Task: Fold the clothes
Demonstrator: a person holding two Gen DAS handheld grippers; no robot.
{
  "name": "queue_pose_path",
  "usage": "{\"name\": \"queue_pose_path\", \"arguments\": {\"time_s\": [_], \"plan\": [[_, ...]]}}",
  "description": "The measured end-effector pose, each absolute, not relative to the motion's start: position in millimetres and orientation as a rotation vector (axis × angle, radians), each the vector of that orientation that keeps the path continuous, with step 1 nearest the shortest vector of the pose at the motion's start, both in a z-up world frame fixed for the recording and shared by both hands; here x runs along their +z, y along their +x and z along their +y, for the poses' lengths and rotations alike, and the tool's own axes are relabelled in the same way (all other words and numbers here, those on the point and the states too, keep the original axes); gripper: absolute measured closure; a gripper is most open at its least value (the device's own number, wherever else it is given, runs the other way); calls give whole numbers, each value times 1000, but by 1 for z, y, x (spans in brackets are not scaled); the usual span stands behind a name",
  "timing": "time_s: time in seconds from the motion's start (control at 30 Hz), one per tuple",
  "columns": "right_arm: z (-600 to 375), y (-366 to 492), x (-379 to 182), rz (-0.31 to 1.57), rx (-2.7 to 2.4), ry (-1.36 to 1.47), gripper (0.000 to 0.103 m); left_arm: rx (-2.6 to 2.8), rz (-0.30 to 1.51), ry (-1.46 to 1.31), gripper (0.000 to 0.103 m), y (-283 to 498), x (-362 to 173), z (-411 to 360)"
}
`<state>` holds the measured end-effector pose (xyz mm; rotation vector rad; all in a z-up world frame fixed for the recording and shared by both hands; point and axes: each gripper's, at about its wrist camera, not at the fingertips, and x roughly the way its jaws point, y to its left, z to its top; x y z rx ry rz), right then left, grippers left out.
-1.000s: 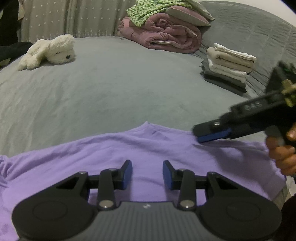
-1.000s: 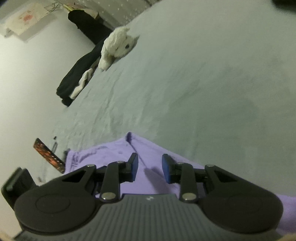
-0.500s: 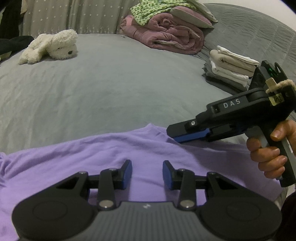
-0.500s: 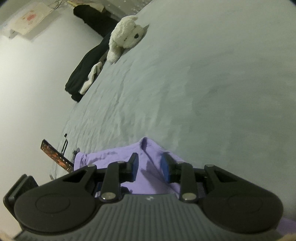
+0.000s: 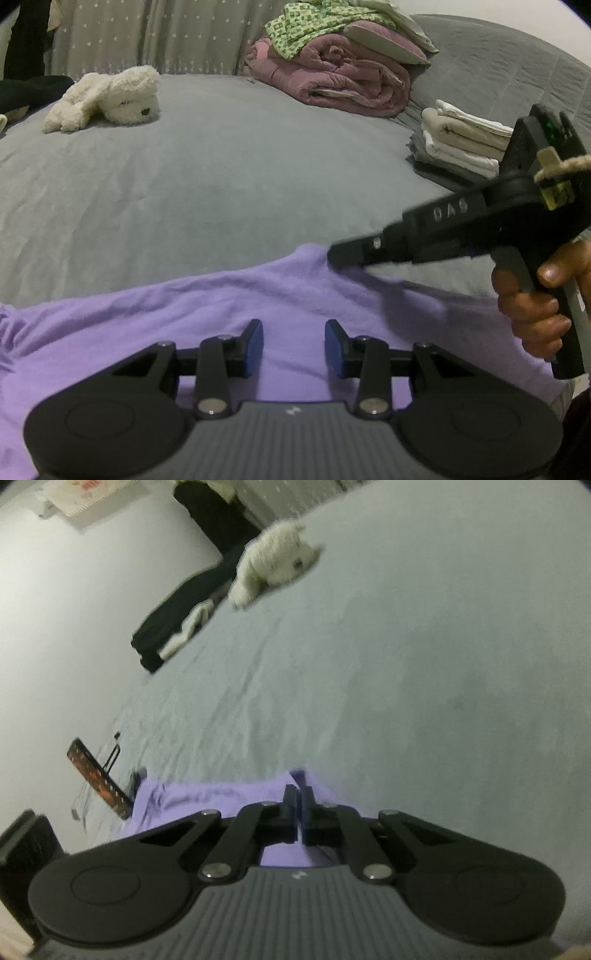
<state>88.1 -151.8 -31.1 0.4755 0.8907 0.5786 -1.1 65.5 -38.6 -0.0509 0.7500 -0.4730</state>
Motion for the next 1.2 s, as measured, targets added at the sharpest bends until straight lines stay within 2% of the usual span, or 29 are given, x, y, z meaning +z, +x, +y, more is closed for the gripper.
{"name": "queue_pose_path", "arguments": {"time_s": [0.4, 0.47, 0.53, 0.6, 1.2], "plan": [[-143, 94, -37, 818, 471, 400, 100, -431, 748, -87, 65, 5, -33, 71], [-143, 93, -35, 810, 485, 399, 97, -429, 742, -89, 65, 8, -32, 69], [-147, 92, -36, 815, 501, 415, 90, -427, 740, -92, 65, 13, -33, 65], [-152, 90, -35, 821, 497, 431, 90, -426, 742, -89, 65, 16, -35, 59], [-267, 3, -12, 778, 376, 365, 87, -449, 696, -15, 63, 36, -42, 33]]}}
